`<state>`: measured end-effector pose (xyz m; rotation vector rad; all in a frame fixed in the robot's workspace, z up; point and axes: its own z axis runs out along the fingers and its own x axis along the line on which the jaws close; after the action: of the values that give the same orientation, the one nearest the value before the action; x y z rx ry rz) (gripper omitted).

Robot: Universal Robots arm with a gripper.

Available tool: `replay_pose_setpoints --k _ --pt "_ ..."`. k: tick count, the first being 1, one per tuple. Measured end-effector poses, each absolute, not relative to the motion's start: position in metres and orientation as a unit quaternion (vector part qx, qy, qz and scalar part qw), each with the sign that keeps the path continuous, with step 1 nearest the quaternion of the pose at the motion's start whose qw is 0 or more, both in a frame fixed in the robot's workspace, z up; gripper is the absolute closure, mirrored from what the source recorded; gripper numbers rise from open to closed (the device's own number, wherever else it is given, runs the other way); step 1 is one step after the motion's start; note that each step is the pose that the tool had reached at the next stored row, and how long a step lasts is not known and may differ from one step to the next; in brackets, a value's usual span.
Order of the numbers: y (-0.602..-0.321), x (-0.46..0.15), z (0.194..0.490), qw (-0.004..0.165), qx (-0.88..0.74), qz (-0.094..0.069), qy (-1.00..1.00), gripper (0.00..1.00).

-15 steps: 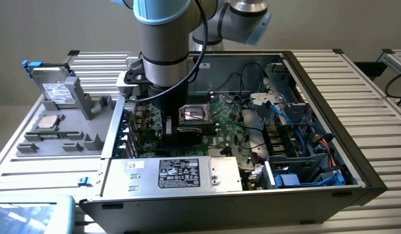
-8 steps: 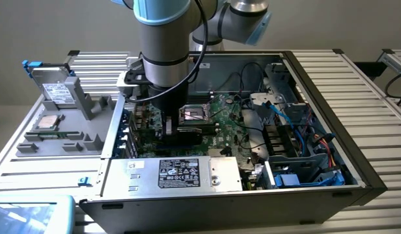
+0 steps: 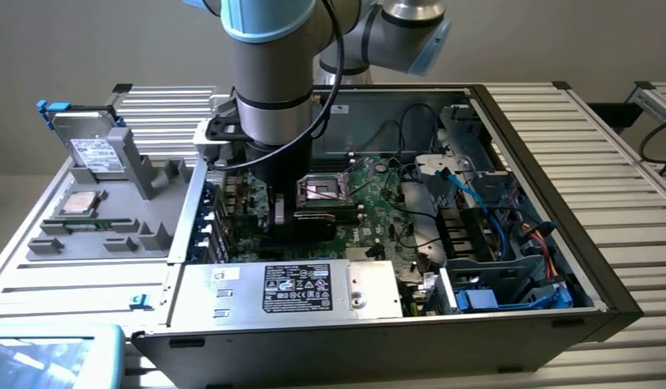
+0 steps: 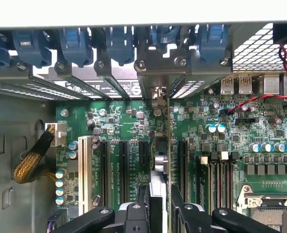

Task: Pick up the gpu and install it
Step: 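Insert the gpu into the slot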

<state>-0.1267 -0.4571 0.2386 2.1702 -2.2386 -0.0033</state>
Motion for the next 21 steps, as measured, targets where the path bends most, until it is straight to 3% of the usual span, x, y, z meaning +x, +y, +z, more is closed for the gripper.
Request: replay_pose_setpoints --k 21 --pt "-0.4571 -0.1285 0.2369 0.012 0.692 -0.001 -0.721 0.72"
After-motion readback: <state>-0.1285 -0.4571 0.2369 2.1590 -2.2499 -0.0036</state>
